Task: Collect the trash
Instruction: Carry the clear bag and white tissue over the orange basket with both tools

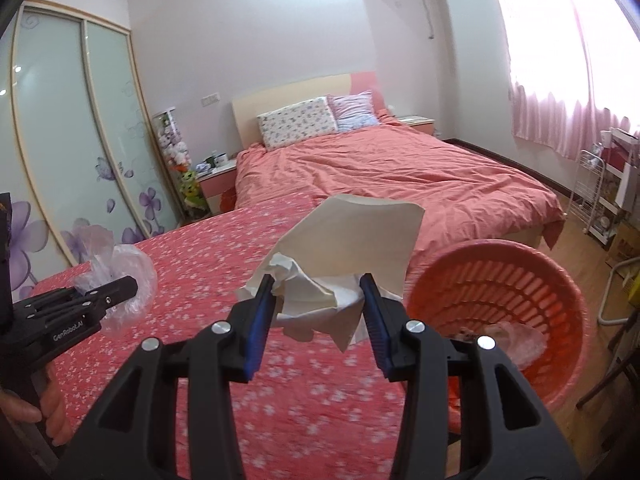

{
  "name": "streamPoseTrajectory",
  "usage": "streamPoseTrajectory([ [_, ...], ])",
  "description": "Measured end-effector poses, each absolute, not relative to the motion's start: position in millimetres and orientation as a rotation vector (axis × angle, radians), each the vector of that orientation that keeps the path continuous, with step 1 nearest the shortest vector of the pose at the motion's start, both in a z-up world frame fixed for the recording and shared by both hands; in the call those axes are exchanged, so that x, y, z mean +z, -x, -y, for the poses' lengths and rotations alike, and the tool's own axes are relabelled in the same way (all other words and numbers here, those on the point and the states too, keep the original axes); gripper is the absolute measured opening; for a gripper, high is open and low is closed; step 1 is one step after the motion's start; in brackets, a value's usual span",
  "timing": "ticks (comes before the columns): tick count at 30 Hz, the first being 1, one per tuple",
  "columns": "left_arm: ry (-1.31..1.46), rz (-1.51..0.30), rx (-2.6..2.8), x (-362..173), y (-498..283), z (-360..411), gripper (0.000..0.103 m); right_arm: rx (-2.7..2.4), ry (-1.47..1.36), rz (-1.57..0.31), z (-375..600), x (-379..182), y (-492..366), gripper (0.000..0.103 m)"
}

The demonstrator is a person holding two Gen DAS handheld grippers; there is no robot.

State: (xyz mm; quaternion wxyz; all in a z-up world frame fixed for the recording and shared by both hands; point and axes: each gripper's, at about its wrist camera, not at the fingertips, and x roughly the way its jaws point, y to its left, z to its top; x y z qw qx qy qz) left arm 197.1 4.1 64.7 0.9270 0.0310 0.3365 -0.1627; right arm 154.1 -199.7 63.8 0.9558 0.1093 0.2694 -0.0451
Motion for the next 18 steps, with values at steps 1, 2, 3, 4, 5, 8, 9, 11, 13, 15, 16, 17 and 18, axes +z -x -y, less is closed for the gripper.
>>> streamPoseTrajectory([
  [1, -0.066, -0.69, -0.345, 64, -196, 2, 0.027, -0.102, -0.225, -0.544, 205, 63, -151, 0.043],
  [2, -0.068, -0.69, -0.354, 64, -195, 6, 0.027, -0.109, -0.229, -0.543, 210, 63, -149, 0.043],
  [3, -0.073, -0.69, -0.37, 63, -194, 14, 0.027, -0.121, -0.235, -0.541, 216, 63, -146, 0.043],
  [4, -0.076, -0.691, -0.38, 63, -195, 20, 0.027, -0.129, -0.239, -0.539, 221, 62, -145, 0.043],
  [5, -0.078, -0.692, -0.394, 62, -194, 26, 0.027, -0.14, -0.245, -0.537, 227, 61, -142, 0.043],
  [8, -0.081, -0.697, -0.43, 60, -193, 43, 0.027, -0.173, -0.256, -0.53, 242, 59, -136, 0.043],
  [9, -0.081, -0.699, -0.442, 59, -192, 50, 0.027, -0.184, -0.26, -0.527, 248, 58, -134, 0.043],
  [11, -0.08, -0.703, -0.468, 58, -191, 59, 0.027, -0.202, -0.267, -0.524, 257, 56, -130, 0.043],
  [13, -0.085, -0.702, -0.489, 58, -188, 70, 0.027, -0.22, -0.271, -0.525, 266, 54, -128, 0.043],
  [15, -0.091, -0.704, -0.511, 57, -187, 83, 0.027, -0.237, -0.272, -0.525, 273, 51, -126, 0.043],
  [16, -0.093, -0.705, -0.519, 56, -186, 87, 0.027, -0.243, -0.271, -0.524, 275, 50, -125, 0.043],
  [17, -0.093, -0.706, -0.53, 55, -186, 92, 0.027, -0.251, -0.27, -0.525, 279, 48, -124, 0.043],
  [18, -0.093, -0.708, -0.54, 55, -186, 96, 0.027, -0.259, -0.272, -0.526, 282, 47, -124, 0.043],
])
